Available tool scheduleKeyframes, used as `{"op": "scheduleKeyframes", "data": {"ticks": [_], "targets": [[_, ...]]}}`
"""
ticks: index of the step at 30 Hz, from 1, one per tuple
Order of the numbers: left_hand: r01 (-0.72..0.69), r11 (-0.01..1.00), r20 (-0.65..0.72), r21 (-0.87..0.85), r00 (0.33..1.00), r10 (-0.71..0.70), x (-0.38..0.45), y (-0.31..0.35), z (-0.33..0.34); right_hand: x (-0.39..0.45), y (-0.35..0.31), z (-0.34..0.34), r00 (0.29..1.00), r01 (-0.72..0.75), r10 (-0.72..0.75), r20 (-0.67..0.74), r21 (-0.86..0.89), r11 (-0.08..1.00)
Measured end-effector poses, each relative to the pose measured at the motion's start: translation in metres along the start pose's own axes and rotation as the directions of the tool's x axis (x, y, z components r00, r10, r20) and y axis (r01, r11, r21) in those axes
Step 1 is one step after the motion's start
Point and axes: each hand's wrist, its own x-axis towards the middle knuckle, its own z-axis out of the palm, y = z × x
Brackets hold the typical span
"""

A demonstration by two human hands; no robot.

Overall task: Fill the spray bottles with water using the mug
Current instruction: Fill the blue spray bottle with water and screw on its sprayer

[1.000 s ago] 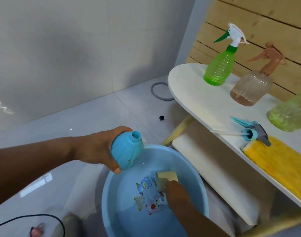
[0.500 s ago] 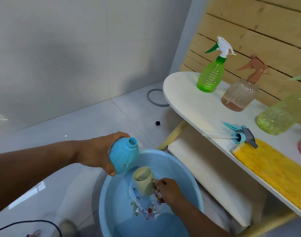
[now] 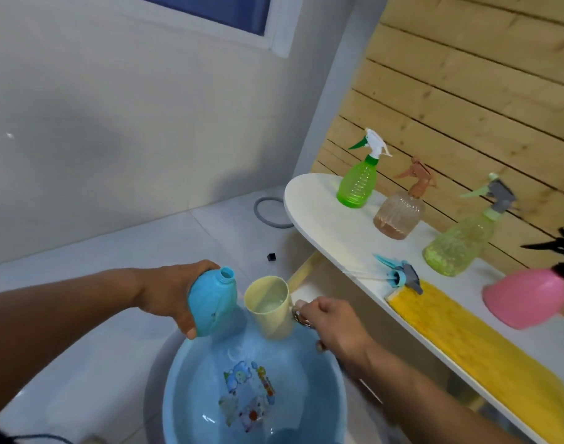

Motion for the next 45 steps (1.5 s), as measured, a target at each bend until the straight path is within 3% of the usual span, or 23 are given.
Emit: {"op": "scheduleKeyframes", "data": {"ticks": [8, 15, 32, 45], "targets": [[0.016, 0.999, 0.072, 0.040, 0.997, -0.019, 0.004, 0.009, 0.010, -0.035, -0.052, -0.026, 0.983, 0.132, -0.139, -0.116, -0.067, 0.989], [-0.030, 0.999, 0.076, 0.026, 0.997, 0.028, 0.011, 0.024, 0.017, -0.044, -0.069, -0.039, 0.923, 0.283, -0.322, -0.213, -0.195, 0.939], [-0.088, 0.996, 0.036, -0.027, 0.995, 0.089, 0.019, 0.046, 0.024, -0.049, -0.072, -0.040, 0.808, 0.437, -0.551, -0.207, -0.415, 0.798], [-0.102, 0.995, 0.029, -0.018, 0.994, 0.102, 0.019, 0.047, 0.023, -0.052, -0.074, -0.037, 0.762, 0.464, -0.619, -0.191, -0.506, 0.727]]}}
